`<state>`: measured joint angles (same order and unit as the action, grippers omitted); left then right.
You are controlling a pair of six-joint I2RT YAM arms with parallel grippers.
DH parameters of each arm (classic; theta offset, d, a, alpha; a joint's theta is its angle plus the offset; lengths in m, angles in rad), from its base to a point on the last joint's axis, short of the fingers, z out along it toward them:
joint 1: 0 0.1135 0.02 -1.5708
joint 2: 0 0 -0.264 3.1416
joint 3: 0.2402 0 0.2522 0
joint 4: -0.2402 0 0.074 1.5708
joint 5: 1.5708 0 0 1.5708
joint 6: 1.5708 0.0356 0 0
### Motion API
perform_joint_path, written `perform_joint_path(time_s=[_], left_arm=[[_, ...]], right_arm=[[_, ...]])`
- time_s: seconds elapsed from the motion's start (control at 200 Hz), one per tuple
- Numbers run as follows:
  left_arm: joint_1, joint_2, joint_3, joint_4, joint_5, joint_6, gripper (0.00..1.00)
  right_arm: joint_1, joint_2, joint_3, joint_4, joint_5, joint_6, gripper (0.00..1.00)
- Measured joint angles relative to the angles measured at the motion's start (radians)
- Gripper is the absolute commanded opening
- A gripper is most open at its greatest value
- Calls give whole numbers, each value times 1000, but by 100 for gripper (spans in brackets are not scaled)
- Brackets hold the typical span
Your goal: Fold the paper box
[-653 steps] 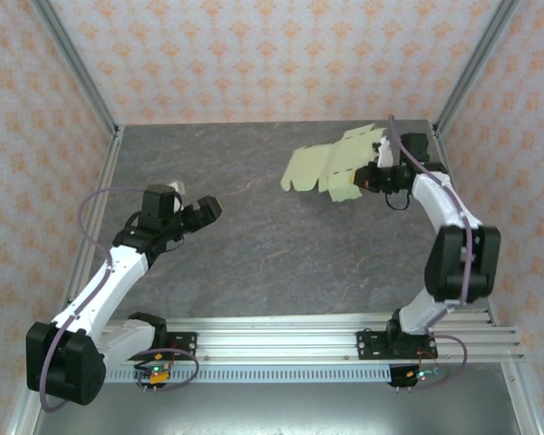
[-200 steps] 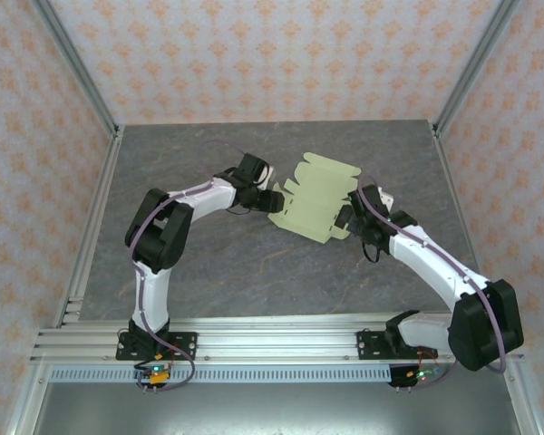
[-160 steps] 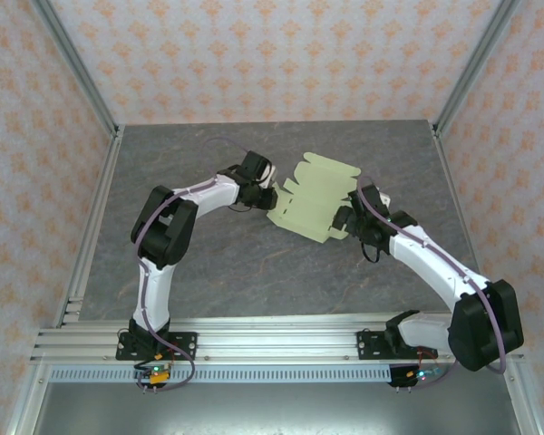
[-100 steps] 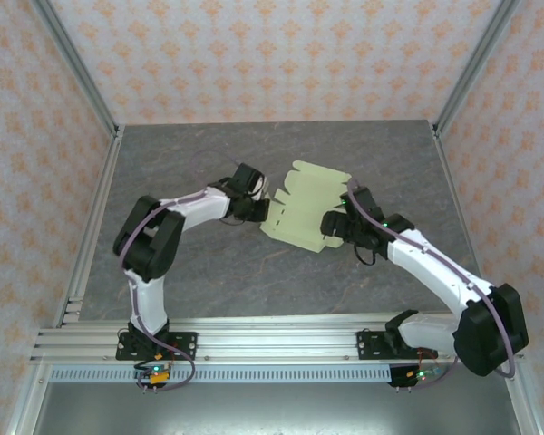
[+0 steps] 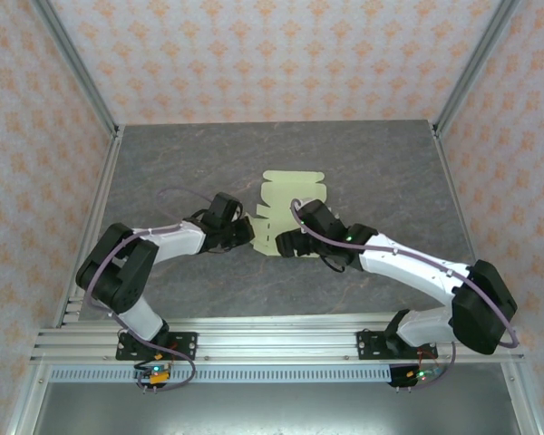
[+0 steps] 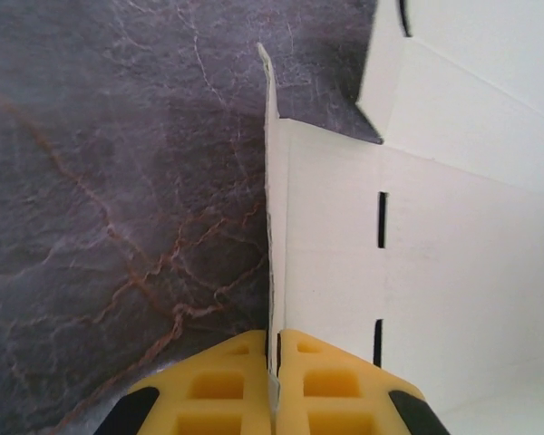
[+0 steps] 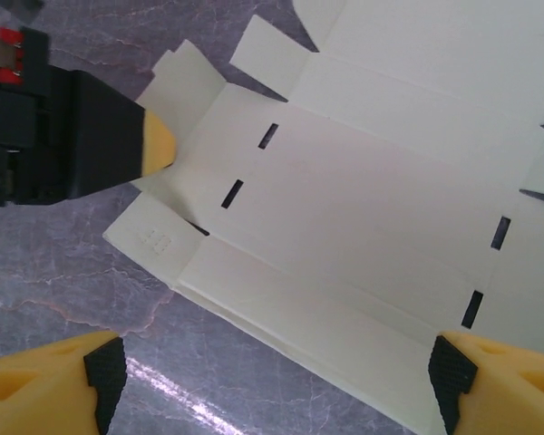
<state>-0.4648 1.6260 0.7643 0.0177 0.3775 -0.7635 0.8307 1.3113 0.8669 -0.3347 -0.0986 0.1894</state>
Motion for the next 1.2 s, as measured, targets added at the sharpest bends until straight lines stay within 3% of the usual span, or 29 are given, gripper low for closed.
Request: perform_joint_path(time_s=[0.155, 0.43, 0.581, 0.711, 0.956, 1.201], left_arm=[[0, -48, -11, 1, 0, -48, 0], [-9, -129, -66, 21, -43, -144, 0], [-20, -134, -71, 26, -53, -194, 0], [-23, -134, -71, 31, -42, -236, 0], [-45, -134, -71, 49, -18, -301, 0], [-46, -141, -71, 56, -11, -337, 1]], right_arm=[[7, 5, -13, 10, 33, 96, 91], [10, -89, -146, 22, 137, 733, 93], [60, -153, -281, 179, 152, 1123, 92], [87, -134, -314, 276, 158, 1342, 90], [87, -38, -314, 421, 211, 1572, 71], [87, -5, -308, 428, 268, 1635, 53]])
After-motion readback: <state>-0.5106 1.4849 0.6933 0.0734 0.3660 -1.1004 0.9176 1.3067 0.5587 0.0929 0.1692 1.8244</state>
